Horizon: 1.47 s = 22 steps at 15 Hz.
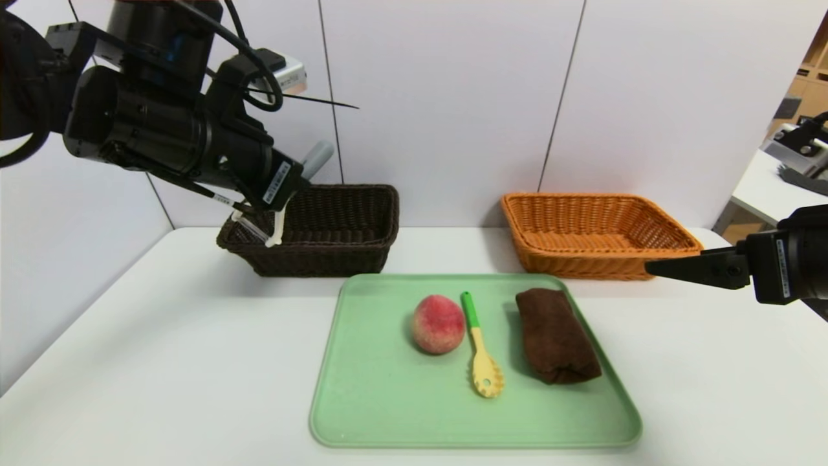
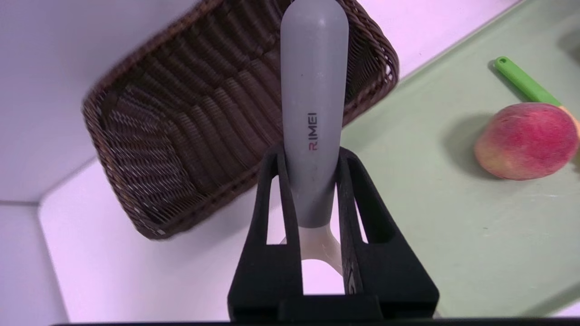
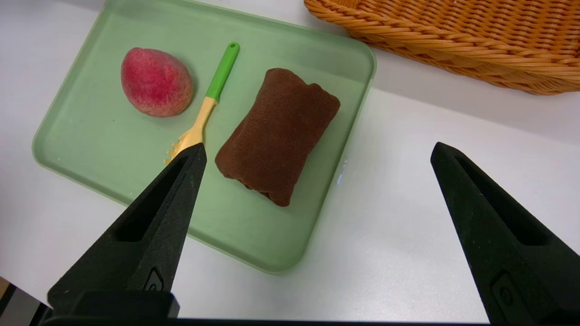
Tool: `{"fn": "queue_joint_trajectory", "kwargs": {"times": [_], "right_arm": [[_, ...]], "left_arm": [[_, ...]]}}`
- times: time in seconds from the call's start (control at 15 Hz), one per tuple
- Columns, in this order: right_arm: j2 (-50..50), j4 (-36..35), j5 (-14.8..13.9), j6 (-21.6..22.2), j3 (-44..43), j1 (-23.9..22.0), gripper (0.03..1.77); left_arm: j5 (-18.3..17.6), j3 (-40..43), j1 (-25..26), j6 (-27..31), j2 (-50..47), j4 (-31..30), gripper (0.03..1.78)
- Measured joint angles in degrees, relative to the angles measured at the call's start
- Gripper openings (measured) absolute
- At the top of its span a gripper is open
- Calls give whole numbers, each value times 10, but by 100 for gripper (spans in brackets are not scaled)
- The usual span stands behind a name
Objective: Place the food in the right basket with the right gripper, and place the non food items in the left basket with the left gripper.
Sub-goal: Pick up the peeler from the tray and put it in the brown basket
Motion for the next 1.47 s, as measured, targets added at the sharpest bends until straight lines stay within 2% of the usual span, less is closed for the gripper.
{"fn": "queue_joint_trajectory", "kwargs": {"times": [0.2,0.4,0.67,0.87,1.0,1.2,1.47], "right_arm": [[-2,-1,1,-1,2,5,171],[-2,-2,8,-2,2,18,171],[-2,-2,16,-2,-1,49,171],[-2,-2,16,-1,-1,63,171],[-3,-1,16,-1,2,66,171],[-2,-1,15,1,4,66,171],[-1,-1,15,1,12,66,171]], "left_arm": [[-75,-40,52,92,31,-11,27],[-108,-66,82,151,71,-15,27],[-129,-74,99,221,118,-35,27],[-130,-82,108,287,153,-35,27],[-130,-93,113,340,173,-35,27],[-131,-134,115,385,204,-31,27],[-128,-150,120,470,236,-35,27]]}}
